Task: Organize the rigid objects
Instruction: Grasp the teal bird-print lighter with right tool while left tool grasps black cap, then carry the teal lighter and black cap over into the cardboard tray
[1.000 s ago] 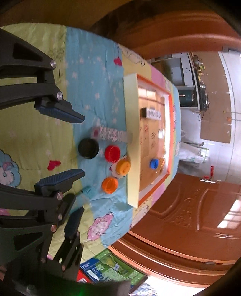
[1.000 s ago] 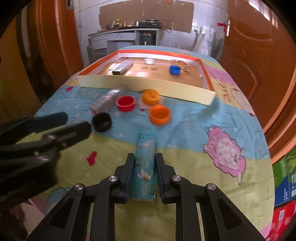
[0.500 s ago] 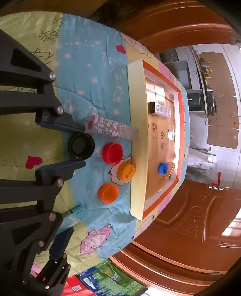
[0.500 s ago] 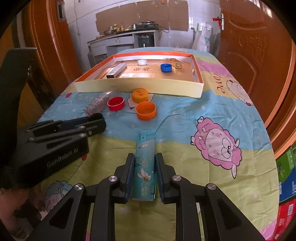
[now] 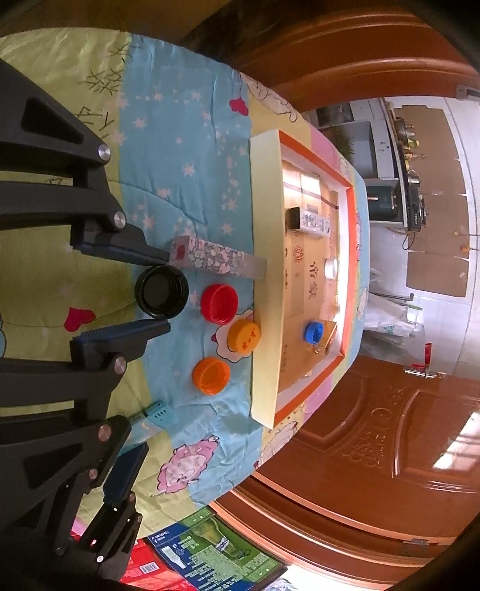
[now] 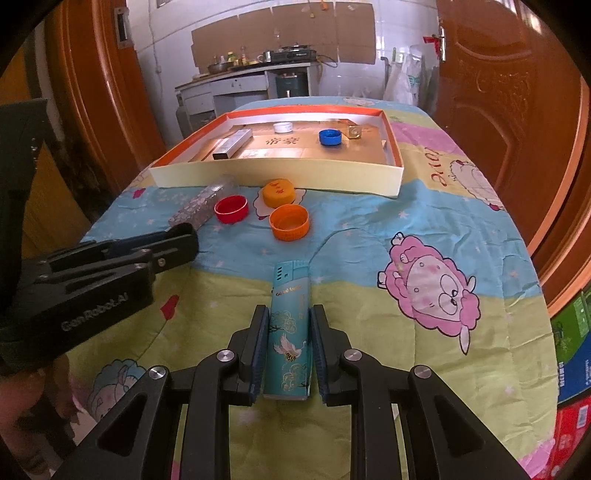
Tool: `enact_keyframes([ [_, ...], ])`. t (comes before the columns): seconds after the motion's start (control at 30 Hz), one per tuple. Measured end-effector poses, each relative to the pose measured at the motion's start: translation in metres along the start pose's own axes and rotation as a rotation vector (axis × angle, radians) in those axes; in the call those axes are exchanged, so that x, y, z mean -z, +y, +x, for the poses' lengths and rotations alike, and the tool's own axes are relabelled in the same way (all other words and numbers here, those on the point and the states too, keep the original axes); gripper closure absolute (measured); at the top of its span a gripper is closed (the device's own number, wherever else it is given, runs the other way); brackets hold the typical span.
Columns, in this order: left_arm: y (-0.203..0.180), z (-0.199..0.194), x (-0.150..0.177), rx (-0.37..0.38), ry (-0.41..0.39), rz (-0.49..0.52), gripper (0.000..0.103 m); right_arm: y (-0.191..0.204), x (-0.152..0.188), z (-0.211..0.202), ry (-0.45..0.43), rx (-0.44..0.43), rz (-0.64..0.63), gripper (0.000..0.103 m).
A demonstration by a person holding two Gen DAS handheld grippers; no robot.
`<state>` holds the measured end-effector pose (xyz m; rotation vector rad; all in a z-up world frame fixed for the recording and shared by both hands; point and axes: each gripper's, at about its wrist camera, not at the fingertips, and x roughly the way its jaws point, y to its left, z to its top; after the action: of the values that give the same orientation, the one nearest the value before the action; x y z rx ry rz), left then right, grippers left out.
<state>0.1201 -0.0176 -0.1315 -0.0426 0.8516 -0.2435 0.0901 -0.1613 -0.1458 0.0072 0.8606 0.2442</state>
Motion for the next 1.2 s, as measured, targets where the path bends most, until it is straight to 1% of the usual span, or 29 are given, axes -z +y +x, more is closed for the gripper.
enact_keyframes([
  [0.3, 0.007, -0.026, -0.006, -0.003, -0.052, -0.016, 0.072, -0.002, -0.009, -0.017, -0.032, 0.000, 0.016, 0.080],
  [0.53, 0.016, -0.044, -0.010, -0.012, -0.092, -0.029, 0.072, -0.003, -0.022, -0.033, -0.068, 0.004, 0.016, 0.080],
  [0.9, 0.025, -0.053, -0.025, -0.017, -0.119, -0.037, 0.072, -0.003, -0.050, -0.043, -0.110, 0.008, -0.002, 0.080],
  [1.2, 0.024, -0.053, -0.046, -0.008, -0.141, -0.030, 0.072, -0.003, -0.075, -0.045, -0.143, 0.008, -0.014, 0.080],
])
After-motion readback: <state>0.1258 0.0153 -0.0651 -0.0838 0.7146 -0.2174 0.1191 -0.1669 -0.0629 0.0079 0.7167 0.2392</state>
